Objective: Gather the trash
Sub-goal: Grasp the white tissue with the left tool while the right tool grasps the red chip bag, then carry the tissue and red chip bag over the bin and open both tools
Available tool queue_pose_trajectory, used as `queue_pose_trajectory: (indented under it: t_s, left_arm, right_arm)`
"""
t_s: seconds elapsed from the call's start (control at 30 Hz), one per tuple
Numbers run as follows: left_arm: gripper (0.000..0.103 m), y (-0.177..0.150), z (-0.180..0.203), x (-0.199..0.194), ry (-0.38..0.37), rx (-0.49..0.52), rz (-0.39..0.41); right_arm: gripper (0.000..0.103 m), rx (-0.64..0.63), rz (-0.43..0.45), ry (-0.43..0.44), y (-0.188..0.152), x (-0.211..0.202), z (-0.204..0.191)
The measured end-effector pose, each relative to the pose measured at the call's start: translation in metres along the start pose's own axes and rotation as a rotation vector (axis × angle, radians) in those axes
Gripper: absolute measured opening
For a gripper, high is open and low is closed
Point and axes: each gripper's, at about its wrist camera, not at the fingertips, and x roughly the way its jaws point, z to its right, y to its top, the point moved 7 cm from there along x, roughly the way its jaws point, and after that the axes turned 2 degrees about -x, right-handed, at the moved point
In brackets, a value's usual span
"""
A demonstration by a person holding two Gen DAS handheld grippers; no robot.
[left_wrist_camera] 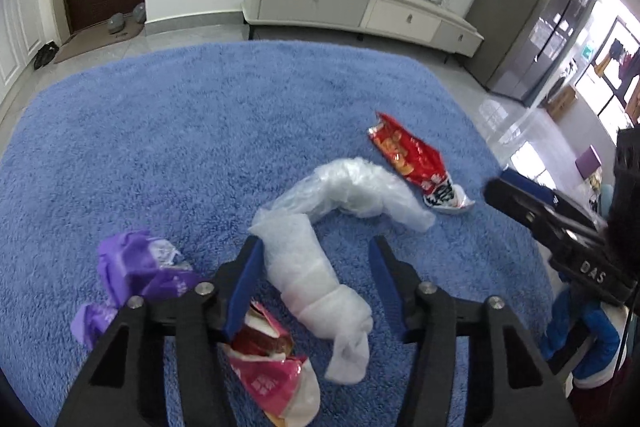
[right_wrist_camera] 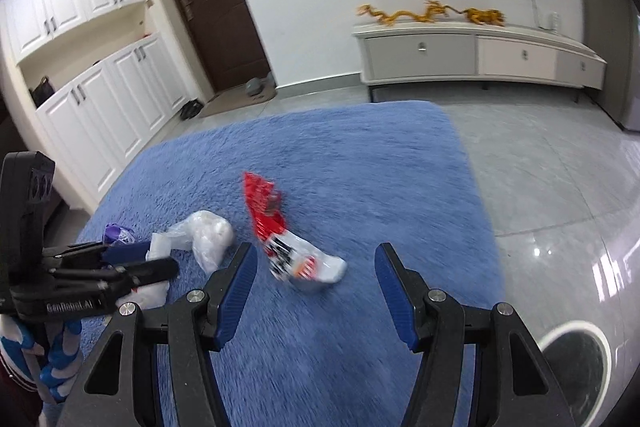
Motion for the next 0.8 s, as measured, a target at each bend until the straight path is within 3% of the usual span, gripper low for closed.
queue_pose_trajectory:
  t_s: [0.27,0.4,0.43,0.63,0.8]
  left_arm:
    - [0.031,-0.004,0.019,0.006,-0.015,0.099,-0.015]
    - [0.022,-0.007,0.028,0.006,-0.028,0.122,-0.013]
    - [0.022,-0.008,0.031,0.005,-0.029,0.126,-0.009]
    - [0.016,-0.019,0.041,-0.006,-0.054,0.125,-0.003]
    - [0.013,-0.031,0.049,-0.020,-0.085,0.107,0.008]
  right_arm:
    - [0.058,-0.110,-0.056,0.045,0.007,0.043,-0.026]
    - [0.042,-0.122,-0.123,0.046,0.002,0.057,-0.027]
    - [0.036,-0.125,-0.126,0.035,0.001,0.057,-0.026]
    - [0.023,-0.131,-0.129,0.026,-0.012,0.041,-0.024]
    - [0.022,-0.095,-0.103,0.058,-0.024,0.013,-0.025]
